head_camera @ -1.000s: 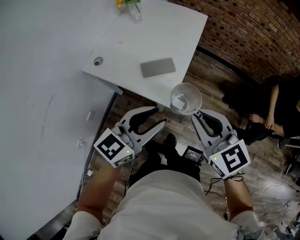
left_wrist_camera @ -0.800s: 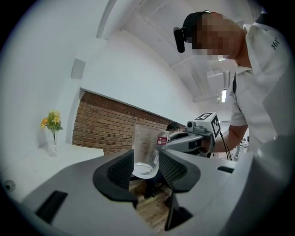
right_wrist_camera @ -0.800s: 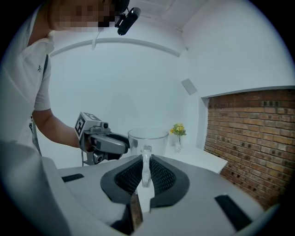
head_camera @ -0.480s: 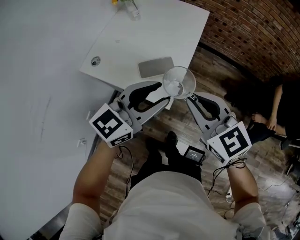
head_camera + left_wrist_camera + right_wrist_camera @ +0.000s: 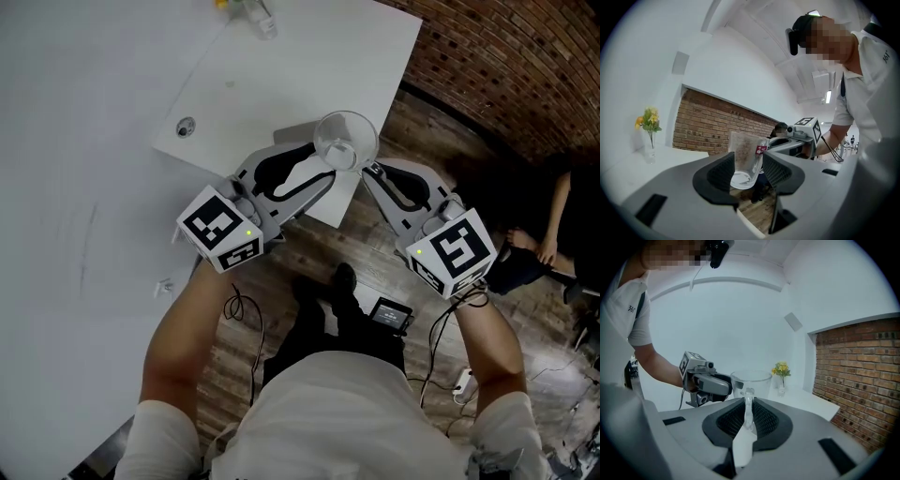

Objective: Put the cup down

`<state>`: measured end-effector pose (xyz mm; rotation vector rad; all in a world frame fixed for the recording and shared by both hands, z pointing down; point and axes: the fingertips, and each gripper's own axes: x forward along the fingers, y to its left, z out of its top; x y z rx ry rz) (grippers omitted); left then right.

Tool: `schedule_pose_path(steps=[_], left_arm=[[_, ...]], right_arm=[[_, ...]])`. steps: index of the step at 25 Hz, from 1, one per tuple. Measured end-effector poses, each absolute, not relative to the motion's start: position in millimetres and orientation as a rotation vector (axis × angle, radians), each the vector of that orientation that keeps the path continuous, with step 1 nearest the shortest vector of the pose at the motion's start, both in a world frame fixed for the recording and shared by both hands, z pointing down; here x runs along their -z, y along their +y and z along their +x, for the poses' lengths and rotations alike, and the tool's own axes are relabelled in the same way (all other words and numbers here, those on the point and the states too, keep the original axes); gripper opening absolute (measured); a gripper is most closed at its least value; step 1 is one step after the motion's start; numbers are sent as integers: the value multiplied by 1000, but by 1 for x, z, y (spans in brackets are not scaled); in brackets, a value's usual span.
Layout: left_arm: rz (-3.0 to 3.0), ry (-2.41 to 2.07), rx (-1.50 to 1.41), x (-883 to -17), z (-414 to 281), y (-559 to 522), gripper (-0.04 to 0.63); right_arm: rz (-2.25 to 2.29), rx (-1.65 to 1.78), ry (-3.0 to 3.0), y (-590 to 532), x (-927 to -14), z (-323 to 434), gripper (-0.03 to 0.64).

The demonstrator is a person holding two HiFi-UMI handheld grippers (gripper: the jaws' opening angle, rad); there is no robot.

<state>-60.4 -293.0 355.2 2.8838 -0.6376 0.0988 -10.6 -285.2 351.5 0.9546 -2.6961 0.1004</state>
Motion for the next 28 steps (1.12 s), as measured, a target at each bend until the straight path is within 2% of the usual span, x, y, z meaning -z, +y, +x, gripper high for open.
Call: schedule_pose_path(steps=[17,28], left_arm=[[2767,-713,-265,-480,-67,-380,178],[2701,-746,-374,-527,-73,-400,178]], right_arm=[[852,-74,-2657,-375,-476,-20,41],[805,-115,-2640,-397,-523,-27,41]])
